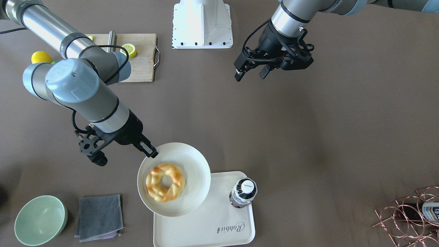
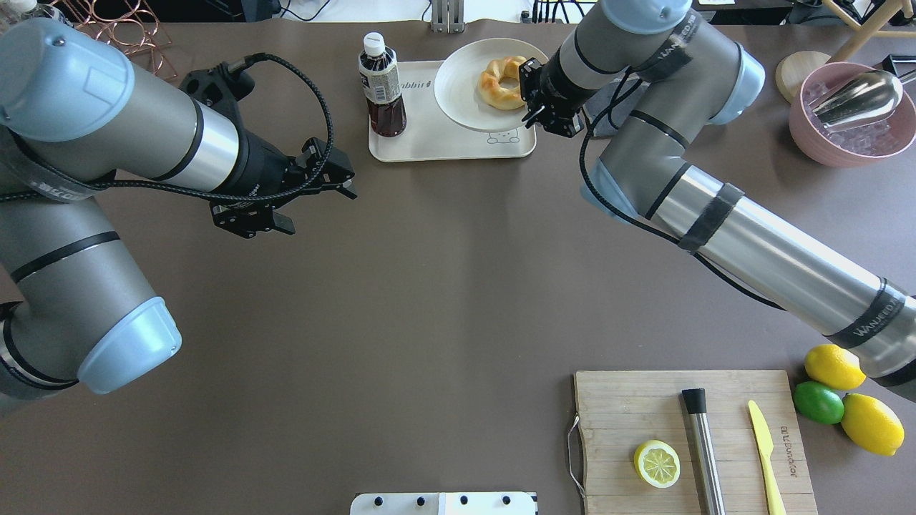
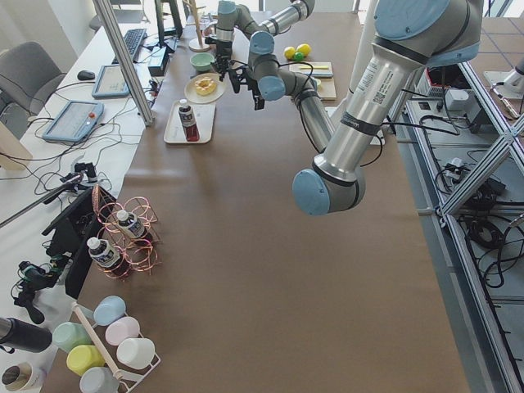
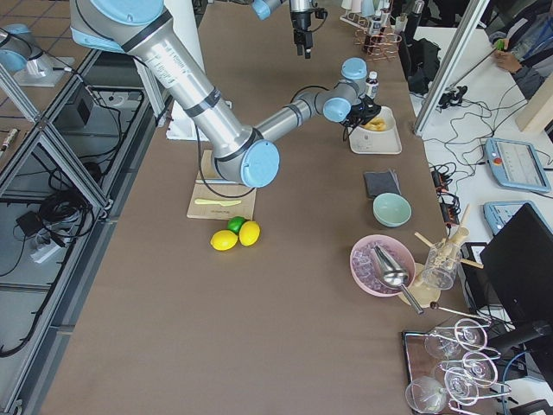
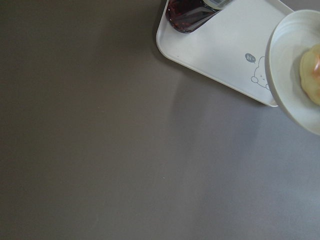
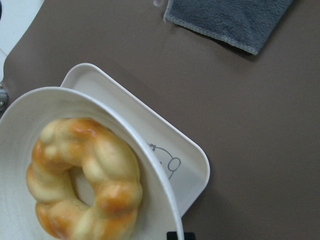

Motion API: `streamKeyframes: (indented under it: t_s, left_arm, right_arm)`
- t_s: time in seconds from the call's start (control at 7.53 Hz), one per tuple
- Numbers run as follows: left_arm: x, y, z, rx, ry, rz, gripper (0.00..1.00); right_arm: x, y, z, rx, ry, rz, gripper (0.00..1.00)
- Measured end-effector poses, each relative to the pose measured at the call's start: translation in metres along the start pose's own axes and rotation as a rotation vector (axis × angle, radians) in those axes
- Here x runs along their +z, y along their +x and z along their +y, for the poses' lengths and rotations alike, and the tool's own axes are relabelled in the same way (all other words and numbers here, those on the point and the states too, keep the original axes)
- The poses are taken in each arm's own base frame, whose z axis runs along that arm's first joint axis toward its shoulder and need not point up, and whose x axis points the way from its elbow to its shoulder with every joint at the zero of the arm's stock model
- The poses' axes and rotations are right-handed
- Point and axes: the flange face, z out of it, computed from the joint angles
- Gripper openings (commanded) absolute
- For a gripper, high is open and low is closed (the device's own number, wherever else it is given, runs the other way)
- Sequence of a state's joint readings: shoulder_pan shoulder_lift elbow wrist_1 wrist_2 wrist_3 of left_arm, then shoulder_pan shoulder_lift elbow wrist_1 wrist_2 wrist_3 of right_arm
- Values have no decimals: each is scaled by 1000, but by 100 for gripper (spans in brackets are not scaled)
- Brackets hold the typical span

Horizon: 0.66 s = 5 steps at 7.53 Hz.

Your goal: Place donut on tray

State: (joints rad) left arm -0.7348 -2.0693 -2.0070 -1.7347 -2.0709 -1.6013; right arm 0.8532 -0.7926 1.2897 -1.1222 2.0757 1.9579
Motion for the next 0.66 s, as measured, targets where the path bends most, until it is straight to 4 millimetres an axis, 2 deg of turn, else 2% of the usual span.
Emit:
streamKeyframes:
  t_s: [0.13,0.4,0.53,0.66]
  left_arm:
    - [-6,-9,-5,-7,11,-2,98]
    - [-19,-27,-13,-23,32,-8,98]
    - [-22,-32,-14,-27,37,-10,98]
    - [-23,-34,-15,-28,39,-11,98]
  right_arm:
    - [27,-11,1,75,68,-19,0]
    - [68,-31,30,200,138,-49,0]
    - [82,-38,46,238,152,-53,14]
    - [89,-41,57,260,162,-58,99]
